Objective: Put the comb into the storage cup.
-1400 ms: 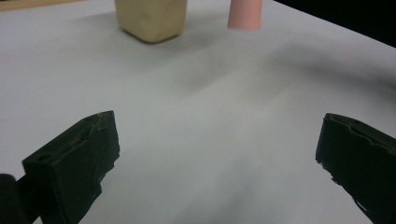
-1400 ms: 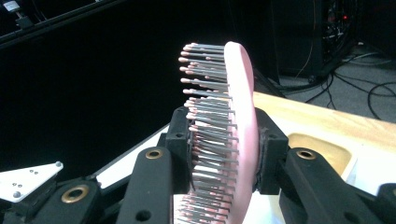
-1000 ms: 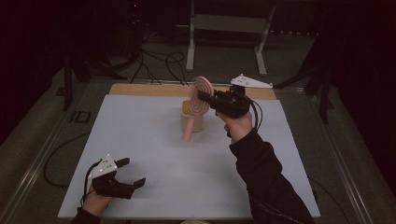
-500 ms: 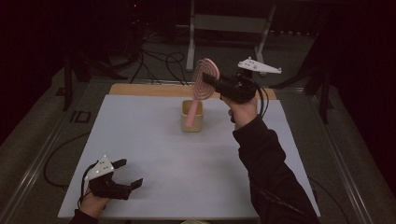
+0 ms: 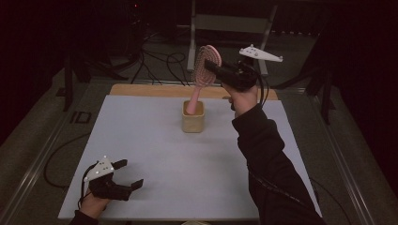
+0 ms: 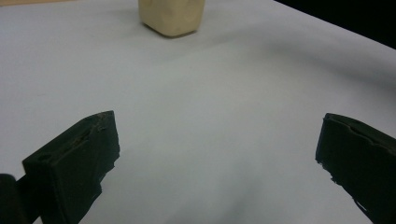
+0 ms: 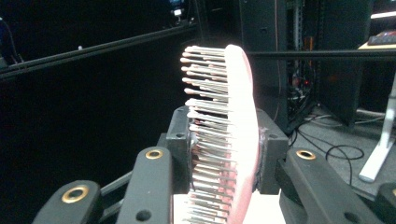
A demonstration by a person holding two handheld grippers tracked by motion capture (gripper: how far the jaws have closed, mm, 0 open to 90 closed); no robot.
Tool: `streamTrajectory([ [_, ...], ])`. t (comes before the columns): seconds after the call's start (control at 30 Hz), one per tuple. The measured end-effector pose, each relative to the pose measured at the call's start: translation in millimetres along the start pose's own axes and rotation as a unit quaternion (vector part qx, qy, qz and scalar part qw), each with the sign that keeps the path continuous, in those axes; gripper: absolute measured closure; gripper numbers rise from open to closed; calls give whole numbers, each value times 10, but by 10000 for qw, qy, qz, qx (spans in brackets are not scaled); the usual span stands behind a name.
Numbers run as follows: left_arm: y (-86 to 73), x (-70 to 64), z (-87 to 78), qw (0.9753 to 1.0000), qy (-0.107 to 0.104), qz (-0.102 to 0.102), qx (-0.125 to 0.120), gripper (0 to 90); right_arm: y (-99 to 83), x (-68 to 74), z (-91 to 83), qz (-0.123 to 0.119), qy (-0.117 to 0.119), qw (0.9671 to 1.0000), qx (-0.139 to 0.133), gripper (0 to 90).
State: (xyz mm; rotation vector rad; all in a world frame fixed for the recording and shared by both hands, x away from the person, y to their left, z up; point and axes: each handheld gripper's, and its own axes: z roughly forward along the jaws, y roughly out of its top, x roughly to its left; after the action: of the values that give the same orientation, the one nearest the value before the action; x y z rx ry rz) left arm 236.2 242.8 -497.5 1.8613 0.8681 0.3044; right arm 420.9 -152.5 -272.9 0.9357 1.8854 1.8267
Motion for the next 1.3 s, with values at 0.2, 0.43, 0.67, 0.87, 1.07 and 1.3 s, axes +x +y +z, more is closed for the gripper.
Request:
streamTrajectory([
  [0.2,2,1,-2,10000,-24,-16,-28,3,15,-46,83,-67,-132,9998,-93,660],
  [0.43,4,5,-13,10000,-27,-5,-58,3,-10,-90,193,-147,-285,9993,-192,661],
  [0.67,7,3,-20,9999,-32,19,-112,3,-126,-151,289,-131,-439,9987,-242,661],
  [0.87,2,-11,-7,9999,-45,58,-95,3,-253,-223,344,-53,-498,9985,-240,660],
  [1.07,-4,-7,-2,9999,-69,34,-92,3,-357,-285,378,-15,-592,9980,-215,661],
  [1.3,-3,-14,-1,9999,-78,61,-102,3,-495,-336,420,-9,-619,9980,-131,661],
])
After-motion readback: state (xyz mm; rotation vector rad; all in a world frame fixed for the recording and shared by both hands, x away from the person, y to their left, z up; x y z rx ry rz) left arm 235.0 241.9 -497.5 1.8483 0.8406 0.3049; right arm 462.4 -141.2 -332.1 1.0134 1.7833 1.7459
